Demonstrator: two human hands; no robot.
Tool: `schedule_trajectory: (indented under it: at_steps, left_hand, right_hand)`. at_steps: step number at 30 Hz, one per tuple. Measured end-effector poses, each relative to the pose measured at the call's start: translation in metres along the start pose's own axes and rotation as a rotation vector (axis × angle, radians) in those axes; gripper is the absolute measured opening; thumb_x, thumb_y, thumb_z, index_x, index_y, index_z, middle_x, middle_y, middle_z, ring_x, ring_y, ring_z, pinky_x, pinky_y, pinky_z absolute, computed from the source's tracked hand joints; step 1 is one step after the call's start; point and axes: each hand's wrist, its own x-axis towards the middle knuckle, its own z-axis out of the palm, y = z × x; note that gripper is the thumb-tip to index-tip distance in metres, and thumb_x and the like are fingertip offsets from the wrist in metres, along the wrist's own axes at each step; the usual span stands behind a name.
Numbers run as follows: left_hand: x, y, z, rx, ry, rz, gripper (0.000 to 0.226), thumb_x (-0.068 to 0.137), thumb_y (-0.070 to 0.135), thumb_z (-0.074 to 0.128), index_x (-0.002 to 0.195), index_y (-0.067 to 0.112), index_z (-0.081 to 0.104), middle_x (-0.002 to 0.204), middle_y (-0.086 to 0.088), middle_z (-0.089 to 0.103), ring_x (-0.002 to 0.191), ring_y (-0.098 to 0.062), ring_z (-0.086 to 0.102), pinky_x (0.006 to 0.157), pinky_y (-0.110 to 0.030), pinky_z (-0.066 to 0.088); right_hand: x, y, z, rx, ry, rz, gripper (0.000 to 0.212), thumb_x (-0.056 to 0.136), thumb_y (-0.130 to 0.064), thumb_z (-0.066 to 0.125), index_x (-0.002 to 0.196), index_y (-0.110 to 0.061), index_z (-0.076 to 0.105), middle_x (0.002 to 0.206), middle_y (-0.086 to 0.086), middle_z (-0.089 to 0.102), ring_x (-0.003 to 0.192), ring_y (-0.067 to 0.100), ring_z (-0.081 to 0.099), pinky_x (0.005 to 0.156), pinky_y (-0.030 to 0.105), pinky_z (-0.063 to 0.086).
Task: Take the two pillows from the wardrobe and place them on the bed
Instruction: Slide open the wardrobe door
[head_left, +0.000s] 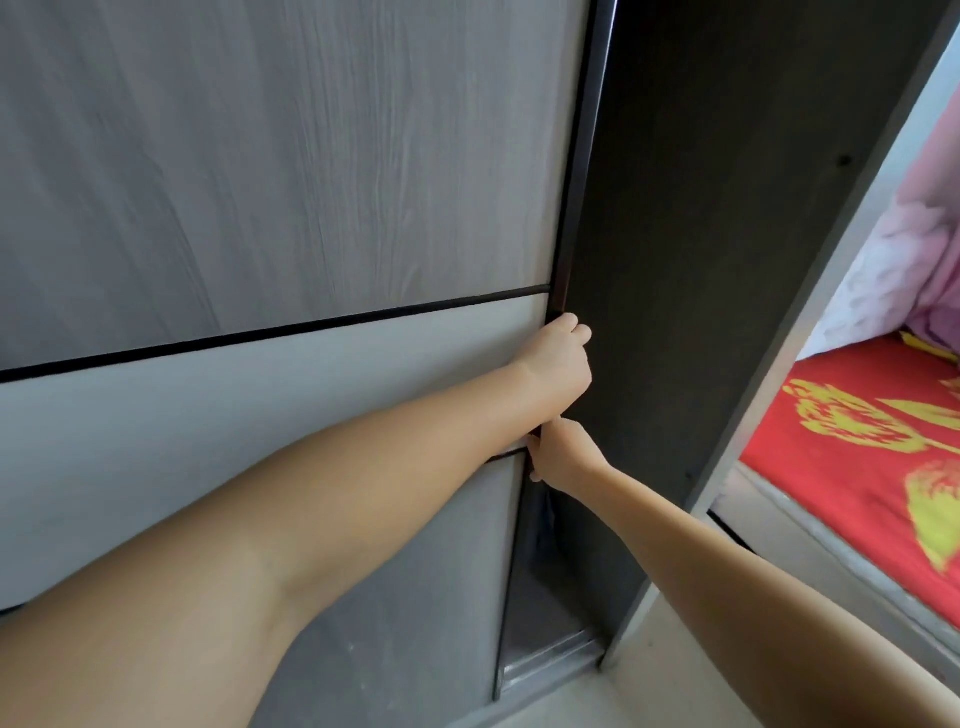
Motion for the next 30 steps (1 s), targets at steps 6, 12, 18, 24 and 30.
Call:
schedule_trajectory:
  at_steps: [6, 12, 18, 24, 30]
  left_hand:
    - [-0.071, -0.013, 0.033, -0.067, -0.032, -0.010, 0.027, 0.087, -0.005, 0.045, 0.091, 0.008, 0.069, 0.091, -0.001, 0.066, 0.094, -0.024, 0.045, 0.080, -0.031, 0.026]
    - [-0.158, -0.023, 0.045, 0.084, -0.079, -0.094, 0.026, 0.063, 0.006, 0.056, 0.049, 0.027, 0.062, 0.052, 0.016, 0.056, 0.064, -0.009, 0.051, 0.066, -0.018, 0.041]
    - [-0.223, -0.020, 0.071, 0.051, -0.068, -0.193, 0.047, 0.079, -0.005, 0.038, 0.056, 0.026, 0.066, 0.058, 0.013, 0.058, 0.068, -0.014, 0.055, 0.076, -0.022, 0.049]
    - [-0.292, -0.019, 0.093, -0.009, -0.158, -0.223, 0.042, 0.074, -0.008, 0.041, 0.059, 0.022, 0.068, 0.059, 0.007, 0.062, 0.070, -0.019, 0.061, 0.101, -0.033, 0.048]
    - [-0.343, -0.025, 0.113, 0.039, -0.277, -0.237, 0.022, 0.082, 0.006, 0.058, 0.078, 0.022, 0.073, 0.080, 0.006, 0.071, 0.088, -0.018, 0.065, 0.111, -0.041, 0.035]
  right_hand:
    - [-0.019, -0.044, 0.021, -0.114, -0.164, -0.251, 0.032, 0.098, -0.025, 0.045, 0.099, 0.001, 0.064, 0.093, 0.018, 0.073, 0.087, 0.033, 0.070, 0.084, 0.043, 0.056]
    - [-0.032, -0.090, 0.062, -0.280, -0.219, -0.467, 0.027, 0.092, -0.020, 0.041, 0.064, -0.019, 0.042, 0.074, 0.008, 0.065, 0.082, 0.031, 0.067, 0.050, 0.024, 0.038]
    - [-0.039, -0.137, 0.105, -0.283, -0.298, -0.579, 0.039, 0.092, -0.043, 0.044, 0.059, -0.022, 0.041, 0.071, 0.002, 0.054, 0.070, 0.023, 0.052, 0.066, 0.028, 0.041]
    - [-0.064, -0.191, 0.151, -0.316, -0.228, -0.717, 0.027, 0.092, -0.036, 0.042, 0.078, -0.014, 0.052, 0.062, -0.002, 0.047, 0.061, 0.023, 0.048, 0.046, 0.021, 0.030]
    - [-0.087, -0.232, 0.180, -0.287, -0.233, -0.791, 0.031, 0.094, -0.036, 0.042, 0.084, -0.014, 0.061, 0.069, -0.001, 0.052, 0.066, 0.022, 0.053, 0.046, 0.021, 0.031]
